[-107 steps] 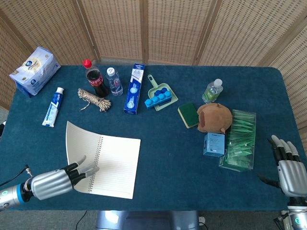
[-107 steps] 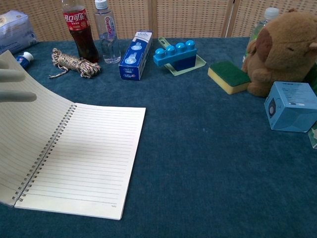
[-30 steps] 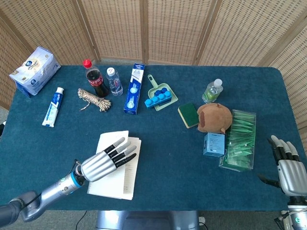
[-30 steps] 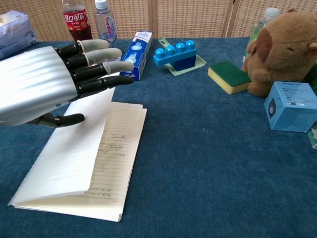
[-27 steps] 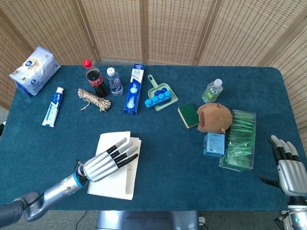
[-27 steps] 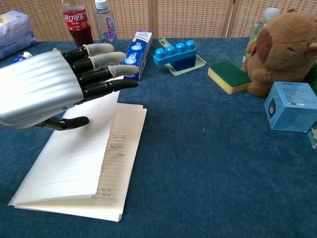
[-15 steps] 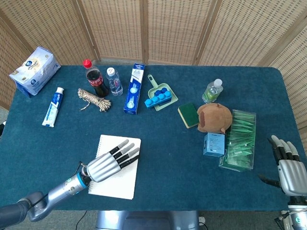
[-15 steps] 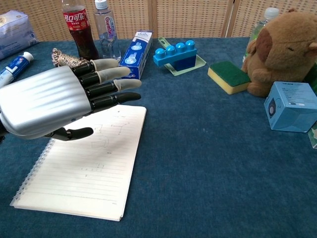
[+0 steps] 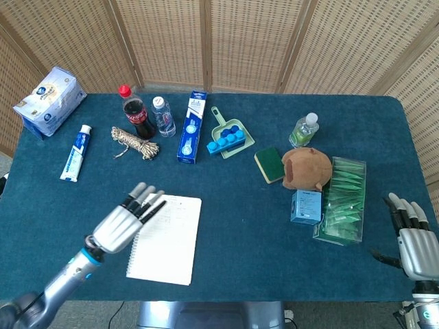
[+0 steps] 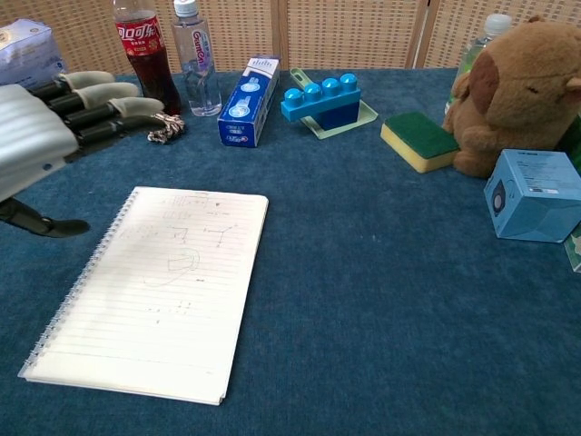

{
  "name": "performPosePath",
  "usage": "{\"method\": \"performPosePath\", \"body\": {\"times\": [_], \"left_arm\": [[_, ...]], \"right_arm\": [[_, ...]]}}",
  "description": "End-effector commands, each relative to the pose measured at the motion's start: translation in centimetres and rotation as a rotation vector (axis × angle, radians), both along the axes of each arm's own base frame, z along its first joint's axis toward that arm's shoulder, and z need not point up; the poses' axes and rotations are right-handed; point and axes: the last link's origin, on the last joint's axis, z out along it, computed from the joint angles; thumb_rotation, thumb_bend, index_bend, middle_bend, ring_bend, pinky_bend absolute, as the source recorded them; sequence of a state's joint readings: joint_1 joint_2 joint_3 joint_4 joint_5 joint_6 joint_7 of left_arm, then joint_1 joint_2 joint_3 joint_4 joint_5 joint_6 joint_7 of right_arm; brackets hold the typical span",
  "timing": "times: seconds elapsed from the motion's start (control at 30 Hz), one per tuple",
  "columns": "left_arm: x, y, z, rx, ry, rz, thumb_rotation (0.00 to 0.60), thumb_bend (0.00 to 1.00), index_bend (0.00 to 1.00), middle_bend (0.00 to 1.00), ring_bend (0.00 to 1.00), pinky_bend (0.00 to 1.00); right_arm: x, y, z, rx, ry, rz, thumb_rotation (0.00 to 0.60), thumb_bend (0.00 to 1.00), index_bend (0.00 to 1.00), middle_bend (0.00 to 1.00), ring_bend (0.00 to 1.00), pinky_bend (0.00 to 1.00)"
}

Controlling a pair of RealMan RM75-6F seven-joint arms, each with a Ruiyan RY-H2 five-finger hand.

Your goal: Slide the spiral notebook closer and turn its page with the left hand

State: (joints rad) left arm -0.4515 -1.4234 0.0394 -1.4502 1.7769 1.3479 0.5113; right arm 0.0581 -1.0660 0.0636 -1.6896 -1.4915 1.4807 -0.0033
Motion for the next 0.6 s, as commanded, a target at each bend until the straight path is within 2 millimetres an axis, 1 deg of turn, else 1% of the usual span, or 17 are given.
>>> {"method": "performPosePath", "body": {"times": [0.03,0.1,0.13,0.2,0.37,0.47,0.5,0.6], "left_arm": [[-2.4,-1.7,2.8,0.069,-0.056,0.172,0.6,0.07,0.0,0.0,0.0,0.0],[-3.5,-2.5,3.7,0.105,-0.077,0.224,0.6,0.07,0.0,0.0,0.0,0.0],[-3.6,-2.6,3.9,0.11,-0.079,0.231,0.6,0.07,0.0,0.0,0.0,0.0],[-4.8,-3.2,4.9,0.17,-0.079,0.28,0.6,0.07,0.0,0.0,0.0,0.0],[-6.3,-4.5,5.7,0.212,-0.155,0.395,0.6,0.07,0.0,0.0,0.0,0.0],[-6.8,-5.2,6.0,0.224,-0.186,0.432,0.6,0.07,0.0,0.0,0.0,0.0],[-7.0,-5.5,6.4,0.238,-0.199,0.453,0.6,0.07,0.0,0.0,0.0,0.0],[-7.2,-5.9,7.2,0.272,-0.182,0.467,0.6,0.07,0.0,0.0,0.0,0.0]], "right_arm": [[0.0,0.0,0.0,-0.006,0.009,0.006,0.597,0.0,0.0,0.0,0.0,0.0],[-0.1,-0.1,-0.1,-0.013,0.017,0.009,0.6,0.0,0.0,0.0,0.0,0.0],[-0.1,-0.1,-0.1,-0.015,0.018,0.01,0.6,0.0,0.0,0.0,0.0,0.0],[-0.1,-0.1,-0.1,-0.025,0.03,0.012,0.6,0.0,0.0,0.0,0.0,0.0],[-0.2,-0.3,0.0,-0.082,0.092,0.025,0.6,0.0,0.0,0.0,0.0,0.0],[-0.2,-0.3,-0.1,-0.112,0.112,0.025,0.6,0.0,0.0,0.0,0.0,0.0],[-0.2,-0.3,-0.2,-0.118,0.118,0.025,0.6,0.0,0.0,0.0,0.0,0.0],[-0.2,-0.3,-0.3,-0.117,0.116,0.025,0.6,0.0,0.0,0.0,0.0,0.0]]}}
